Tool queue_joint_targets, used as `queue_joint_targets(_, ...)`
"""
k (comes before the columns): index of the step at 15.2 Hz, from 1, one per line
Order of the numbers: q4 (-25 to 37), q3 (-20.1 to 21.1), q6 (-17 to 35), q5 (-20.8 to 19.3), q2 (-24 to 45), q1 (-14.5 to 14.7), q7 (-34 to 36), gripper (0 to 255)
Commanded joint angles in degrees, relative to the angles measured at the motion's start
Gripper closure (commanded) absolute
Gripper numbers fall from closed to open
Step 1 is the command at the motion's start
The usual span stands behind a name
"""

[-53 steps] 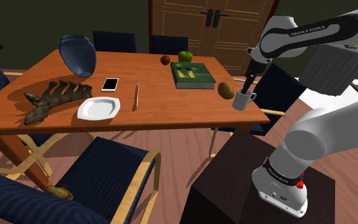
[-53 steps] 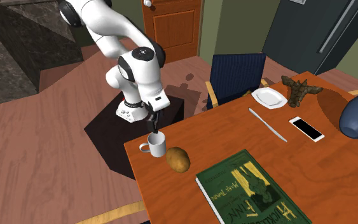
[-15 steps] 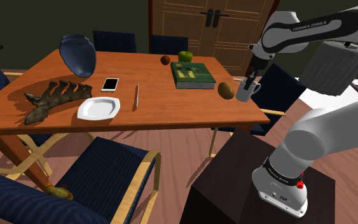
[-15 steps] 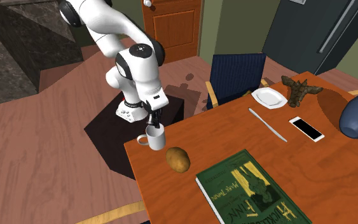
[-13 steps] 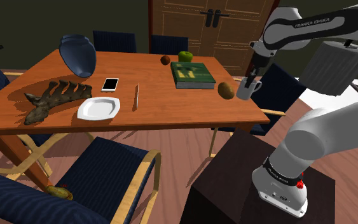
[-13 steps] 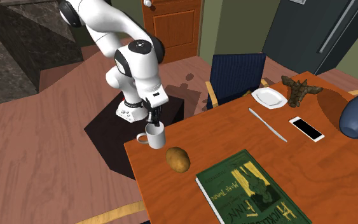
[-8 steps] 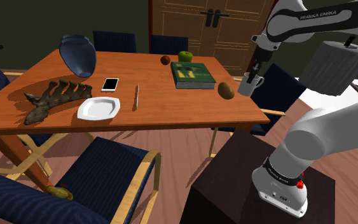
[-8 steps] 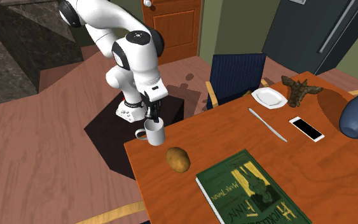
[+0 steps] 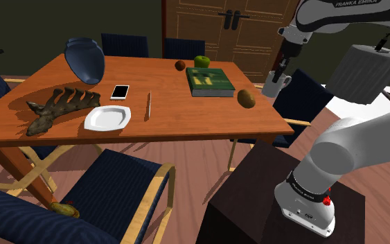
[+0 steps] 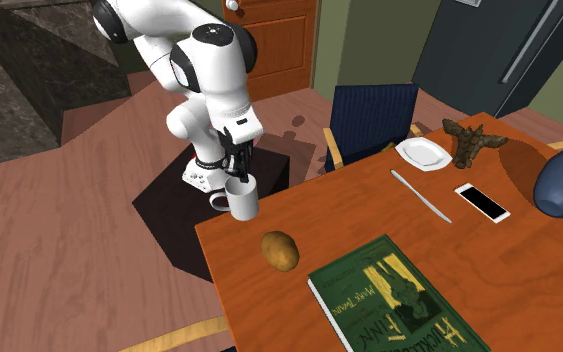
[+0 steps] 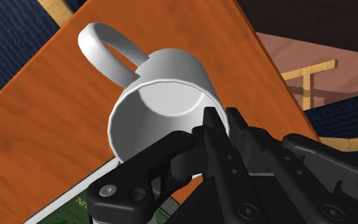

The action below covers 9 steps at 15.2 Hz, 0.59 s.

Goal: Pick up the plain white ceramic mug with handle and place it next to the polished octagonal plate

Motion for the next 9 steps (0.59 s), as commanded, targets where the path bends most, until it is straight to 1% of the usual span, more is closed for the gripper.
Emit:
queue_joint_targets(1, 1.5, 0.4, -1.7, 0.3, -0.2, 0.1, 0.1, 255)
queue_joint_targets(6, 4.6, 1.0, -4.8, 0.7, -0.2, 0.3, 0.0, 255)
queue_joint_targets(9, 4.5, 4.2, -4.1, 2.7, 0.8, 2.1, 4.0, 255)
